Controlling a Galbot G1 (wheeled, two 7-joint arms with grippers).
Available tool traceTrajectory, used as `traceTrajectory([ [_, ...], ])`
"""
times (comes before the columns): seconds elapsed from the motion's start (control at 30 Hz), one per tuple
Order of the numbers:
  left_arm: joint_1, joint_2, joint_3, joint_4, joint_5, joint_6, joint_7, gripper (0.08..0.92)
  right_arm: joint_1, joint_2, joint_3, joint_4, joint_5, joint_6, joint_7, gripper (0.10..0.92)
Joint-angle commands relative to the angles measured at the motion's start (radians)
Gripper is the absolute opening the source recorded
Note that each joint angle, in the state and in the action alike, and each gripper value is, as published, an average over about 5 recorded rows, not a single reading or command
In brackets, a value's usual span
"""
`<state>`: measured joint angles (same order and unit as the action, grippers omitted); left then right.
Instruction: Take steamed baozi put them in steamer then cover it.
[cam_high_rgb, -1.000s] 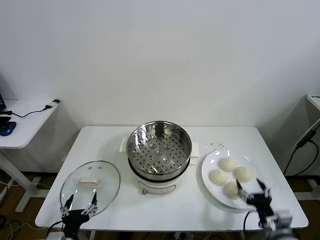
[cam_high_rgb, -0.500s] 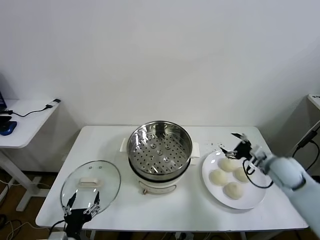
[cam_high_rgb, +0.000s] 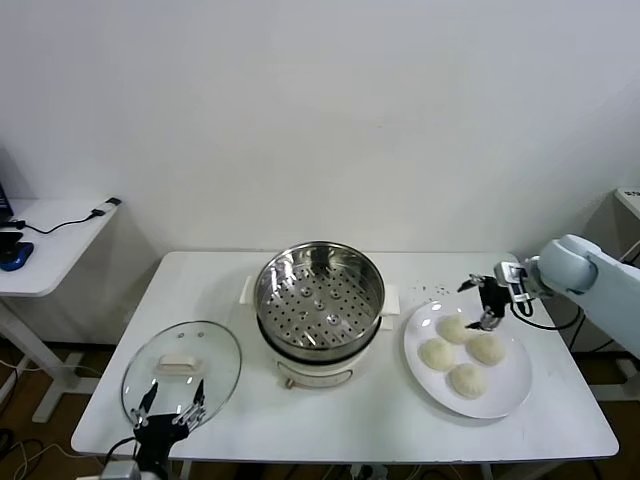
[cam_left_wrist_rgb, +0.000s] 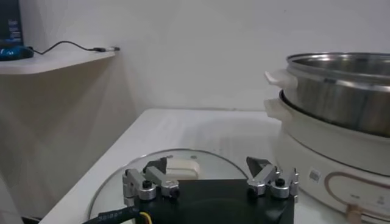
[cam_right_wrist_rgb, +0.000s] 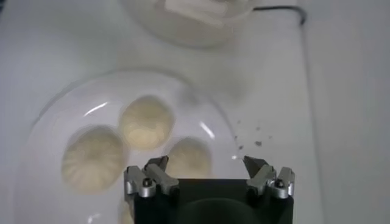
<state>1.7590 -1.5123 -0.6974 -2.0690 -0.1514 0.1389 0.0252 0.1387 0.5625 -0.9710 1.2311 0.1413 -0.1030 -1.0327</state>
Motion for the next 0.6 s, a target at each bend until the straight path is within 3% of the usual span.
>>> traceTrajectory([
  [0.03,-0.007,-0.003,0.0,0.005,-0.001,0.001,0.001,0.823,0.187,0.053,-0.269,-0.088,0.039,-0.03,-0.092,0.823],
  [0.6,-0.008,-0.008,0.01,0.006,-0.002,0.001,0.003,0.823,0.033,0.277,-0.177,-0.29,0.007,-0.089,0.014,0.823],
])
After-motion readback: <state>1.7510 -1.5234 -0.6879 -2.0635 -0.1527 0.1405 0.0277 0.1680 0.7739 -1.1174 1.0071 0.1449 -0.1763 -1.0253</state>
